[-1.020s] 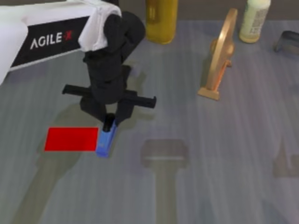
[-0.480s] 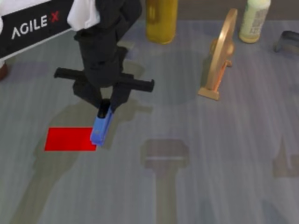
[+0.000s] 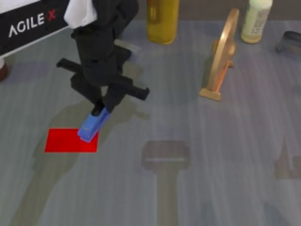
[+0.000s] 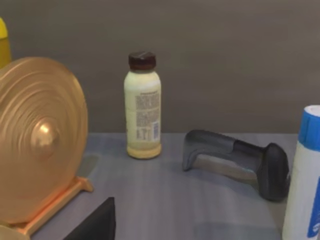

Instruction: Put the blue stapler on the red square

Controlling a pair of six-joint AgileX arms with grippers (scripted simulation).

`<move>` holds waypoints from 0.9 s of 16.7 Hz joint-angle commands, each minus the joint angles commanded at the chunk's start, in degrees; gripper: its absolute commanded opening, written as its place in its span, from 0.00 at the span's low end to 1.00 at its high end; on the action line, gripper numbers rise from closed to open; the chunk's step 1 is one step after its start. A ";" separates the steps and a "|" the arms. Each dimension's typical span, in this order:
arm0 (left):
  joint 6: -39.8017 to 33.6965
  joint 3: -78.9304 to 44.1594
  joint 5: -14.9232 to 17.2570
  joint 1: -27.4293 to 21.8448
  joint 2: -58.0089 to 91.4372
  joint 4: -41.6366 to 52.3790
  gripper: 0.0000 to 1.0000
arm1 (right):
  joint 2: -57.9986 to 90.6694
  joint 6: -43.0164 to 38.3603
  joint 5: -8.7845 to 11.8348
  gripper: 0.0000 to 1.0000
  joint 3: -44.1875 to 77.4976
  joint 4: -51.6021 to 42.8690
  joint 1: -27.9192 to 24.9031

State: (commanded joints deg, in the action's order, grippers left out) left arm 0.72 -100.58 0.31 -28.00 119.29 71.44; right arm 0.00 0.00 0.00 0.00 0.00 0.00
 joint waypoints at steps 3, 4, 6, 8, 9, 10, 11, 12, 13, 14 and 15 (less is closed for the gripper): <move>15.21 1.02 0.18 1.25 -0.47 0.28 0.00 | 0.00 0.00 0.00 1.00 0.00 0.00 0.00; 21.12 1.53 0.24 1.70 -0.64 0.41 0.00 | 0.00 0.00 0.00 1.00 0.00 0.00 0.00; 33.36 2.55 0.36 2.60 -0.97 0.69 0.00 | 0.00 0.00 0.00 1.00 0.00 0.00 0.00; 44.88 3.42 0.48 3.45 -1.46 0.81 0.00 | 0.00 0.00 0.00 1.00 0.00 0.00 0.00; 49.82 3.83 0.54 3.86 -1.88 0.72 0.00 | 0.00 0.00 0.00 1.00 0.00 0.00 0.00; 54.18 4.23 0.61 4.28 -2.41 0.53 0.00 | 0.00 0.00 0.00 1.00 0.00 0.00 0.00; 57.97 4.61 0.67 4.67 -3.05 0.24 0.00 | 0.00 0.00 0.00 1.00 0.00 0.00 0.00; 61.17 4.96 0.73 5.04 -3.70 -0.09 0.00 | 0.00 0.00 0.00 1.00 0.00 0.00 0.00; 63.79 5.24 0.79 5.36 -4.31 -0.41 0.00 | 0.00 0.00 0.00 1.00 0.00 0.00 0.00; 65.75 5.47 0.84 5.62 -4.85 -0.71 0.00 | 0.00 0.00 0.00 1.00 0.00 0.00 0.00; 67.11 5.68 0.87 5.81 -5.30 -0.96 0.00 | 0.00 0.00 0.00 1.00 0.00 0.00 0.00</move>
State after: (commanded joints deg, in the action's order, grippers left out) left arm 67.83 -94.89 1.18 -22.19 113.99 70.47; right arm 0.00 0.00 0.00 0.00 0.00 0.00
